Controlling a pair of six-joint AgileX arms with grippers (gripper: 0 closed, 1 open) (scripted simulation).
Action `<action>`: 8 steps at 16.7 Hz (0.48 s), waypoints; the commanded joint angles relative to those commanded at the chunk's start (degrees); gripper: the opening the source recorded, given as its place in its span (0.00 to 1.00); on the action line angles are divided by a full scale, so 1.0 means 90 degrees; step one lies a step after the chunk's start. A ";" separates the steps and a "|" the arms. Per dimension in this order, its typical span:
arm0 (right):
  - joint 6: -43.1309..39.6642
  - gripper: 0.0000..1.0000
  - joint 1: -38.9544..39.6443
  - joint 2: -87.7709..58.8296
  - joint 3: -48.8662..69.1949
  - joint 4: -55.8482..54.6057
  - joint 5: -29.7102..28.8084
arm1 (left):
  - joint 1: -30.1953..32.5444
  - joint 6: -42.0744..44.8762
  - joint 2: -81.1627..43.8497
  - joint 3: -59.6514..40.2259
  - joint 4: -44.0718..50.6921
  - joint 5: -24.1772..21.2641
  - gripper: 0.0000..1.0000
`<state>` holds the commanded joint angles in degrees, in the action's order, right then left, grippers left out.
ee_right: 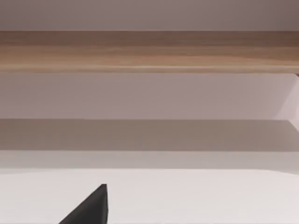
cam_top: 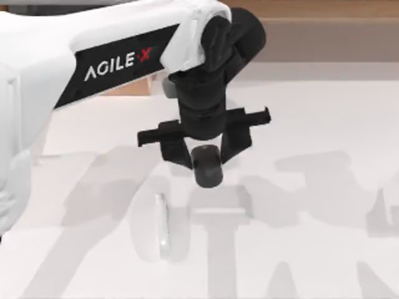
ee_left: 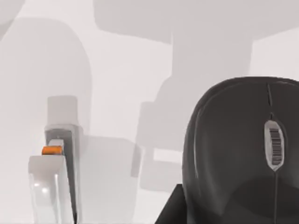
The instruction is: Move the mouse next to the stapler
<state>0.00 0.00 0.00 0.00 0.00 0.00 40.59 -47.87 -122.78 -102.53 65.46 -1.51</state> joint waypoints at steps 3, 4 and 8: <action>0.0000 1.00 0.0000 0.0000 0.0000 0.0000 0.0000 | 0.0877 -0.0318 0.0228 0.0955 -0.0660 0.0433 0.00; 0.0000 1.00 0.0000 0.0000 0.0000 0.0000 0.0000 | 0.1074 -0.0389 0.0276 0.1166 -0.0809 0.0534 0.00; 0.0000 1.00 0.0000 0.0000 0.0000 0.0000 0.0000 | 0.1330 -0.0480 0.0332 0.1429 -0.0998 0.0662 0.00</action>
<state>0.00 0.00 0.00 0.00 0.00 0.00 52.56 -52.19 -119.79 -89.68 56.48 4.44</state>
